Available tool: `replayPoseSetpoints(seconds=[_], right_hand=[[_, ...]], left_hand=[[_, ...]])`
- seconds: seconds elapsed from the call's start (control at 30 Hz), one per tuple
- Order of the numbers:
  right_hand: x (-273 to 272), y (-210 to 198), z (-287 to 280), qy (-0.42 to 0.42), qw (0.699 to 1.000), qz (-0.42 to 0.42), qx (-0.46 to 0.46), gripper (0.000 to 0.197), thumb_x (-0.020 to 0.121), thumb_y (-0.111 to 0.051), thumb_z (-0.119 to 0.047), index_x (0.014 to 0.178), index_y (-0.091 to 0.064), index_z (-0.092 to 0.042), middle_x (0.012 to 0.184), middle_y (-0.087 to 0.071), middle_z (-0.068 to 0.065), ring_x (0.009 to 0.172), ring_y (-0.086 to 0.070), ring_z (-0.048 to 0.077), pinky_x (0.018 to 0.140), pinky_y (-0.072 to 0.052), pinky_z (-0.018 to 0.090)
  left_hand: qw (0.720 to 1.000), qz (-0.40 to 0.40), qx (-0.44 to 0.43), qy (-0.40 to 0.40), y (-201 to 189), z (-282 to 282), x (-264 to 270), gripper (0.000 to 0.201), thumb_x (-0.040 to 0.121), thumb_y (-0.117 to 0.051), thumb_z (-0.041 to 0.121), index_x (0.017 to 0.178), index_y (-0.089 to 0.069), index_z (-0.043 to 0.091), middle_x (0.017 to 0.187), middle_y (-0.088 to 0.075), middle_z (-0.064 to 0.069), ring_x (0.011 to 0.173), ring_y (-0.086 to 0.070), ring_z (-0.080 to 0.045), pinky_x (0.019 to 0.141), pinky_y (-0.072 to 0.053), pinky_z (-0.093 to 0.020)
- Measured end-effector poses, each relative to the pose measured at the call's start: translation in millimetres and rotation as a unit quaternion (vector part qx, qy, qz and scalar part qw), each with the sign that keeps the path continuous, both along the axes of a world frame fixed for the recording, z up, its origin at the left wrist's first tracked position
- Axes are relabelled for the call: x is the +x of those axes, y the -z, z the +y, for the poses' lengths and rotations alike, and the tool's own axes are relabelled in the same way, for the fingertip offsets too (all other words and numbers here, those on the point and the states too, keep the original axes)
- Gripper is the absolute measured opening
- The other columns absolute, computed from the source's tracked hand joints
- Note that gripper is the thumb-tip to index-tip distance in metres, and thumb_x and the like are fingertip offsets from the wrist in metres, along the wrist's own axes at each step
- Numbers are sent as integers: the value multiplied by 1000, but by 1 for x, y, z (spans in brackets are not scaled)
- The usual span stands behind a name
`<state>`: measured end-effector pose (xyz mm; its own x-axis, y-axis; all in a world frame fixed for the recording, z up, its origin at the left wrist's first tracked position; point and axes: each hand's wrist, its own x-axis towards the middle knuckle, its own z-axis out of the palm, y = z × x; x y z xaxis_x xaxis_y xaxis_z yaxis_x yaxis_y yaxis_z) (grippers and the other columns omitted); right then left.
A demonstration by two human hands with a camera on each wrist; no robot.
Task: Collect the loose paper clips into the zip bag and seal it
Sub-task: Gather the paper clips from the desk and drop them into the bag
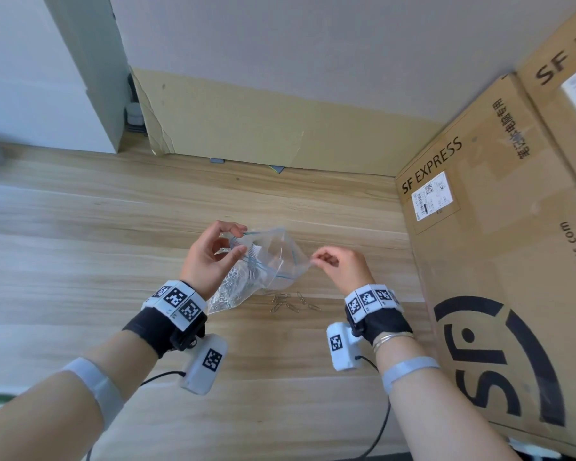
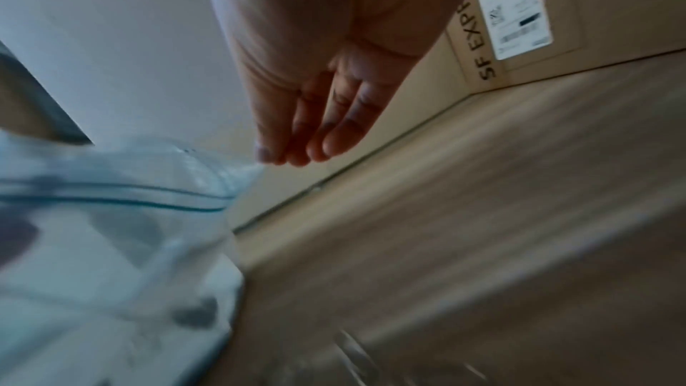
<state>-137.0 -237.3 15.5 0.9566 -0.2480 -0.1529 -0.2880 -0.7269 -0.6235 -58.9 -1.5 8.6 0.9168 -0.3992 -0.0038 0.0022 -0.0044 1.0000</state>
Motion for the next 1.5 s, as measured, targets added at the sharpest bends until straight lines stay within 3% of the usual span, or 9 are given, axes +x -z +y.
replayPoseSetpoints(seconds=[0.1,0.27,0.43,0.63,0.8,0.93,1.07,1.37,1.5], right_hand=[[-18,18,-4,26,997,70,11,11,80,-67,-18,90,-71,-15,85,-72,2,73,-63,9,73,-49,18],[-35,42,-6,2,982,182,-42,18,70,-75,-15,87,-70,-15,74,-63,-4,66,-55,10,69,-43,18],[-39,51,10,14,987,159,-37,9,74,-70,-14,83,-69,-15,71,-65,-4,67,-57,10,68,-45,19],[-21,53,30,-1,990,126,-67,25,78,-68,-32,93,-63,-13,96,-67,3,86,-61,20,76,-50,31],[-16,53,42,-187,956,174,-142,66,69,-71,-45,127,-43,-29,134,-42,-2,121,-37,20,101,-35,37],[-15,59,41,-229,961,133,-78,37,74,-71,-26,109,-61,-24,127,-52,-1,119,-38,23,100,-35,37],[-18,61,32,-220,966,113,-71,15,78,-66,-15,92,-66,-12,108,-62,6,105,-48,25,90,-38,32],[-21,70,27,-194,971,106,-86,11,84,-57,-6,93,-62,-2,98,-61,17,93,-55,30,79,-42,32],[-21,60,23,-127,986,89,-57,11,83,-59,-8,91,-66,-3,96,-64,15,90,-59,29,80,-43,31]], left_hand=[[1000,-1,-2,0,0,-1,-2,45,79,-63,0,75,-53,43,104,-60,9,73,-55,-13,70,-49,-26],[1000,-2,1,5,0,1,-2,40,77,-66,7,75,-53,44,105,-59,6,71,-57,-3,66,-48,-17],[1000,8,7,-2,1,4,-2,23,71,-66,22,76,-54,41,103,-61,11,73,-55,-14,70,-49,-31],[1000,19,12,-3,0,5,-2,24,72,-63,17,75,-54,40,98,-63,26,73,-55,-18,75,-49,-44],[1000,11,14,-7,-1,6,-3,29,74,-65,14,75,-54,40,99,-64,23,73,-54,-19,74,-49,-44],[1000,13,18,-14,-1,6,-4,41,79,-63,0,75,-54,40,104,-61,10,74,-54,-21,76,-49,-49],[1000,8,16,-15,-1,8,-4,35,77,-64,6,76,-54,39,106,-60,7,74,-52,-23,77,-49,-51],[1000,13,8,-18,3,5,-6,37,78,-64,3,76,-54,39,99,-63,23,73,-51,-22,77,-48,-49],[1000,19,3,-14,4,4,-6,33,77,-64,6,76,-54,37,98,-63,25,73,-51,-24,75,-48,-47]])
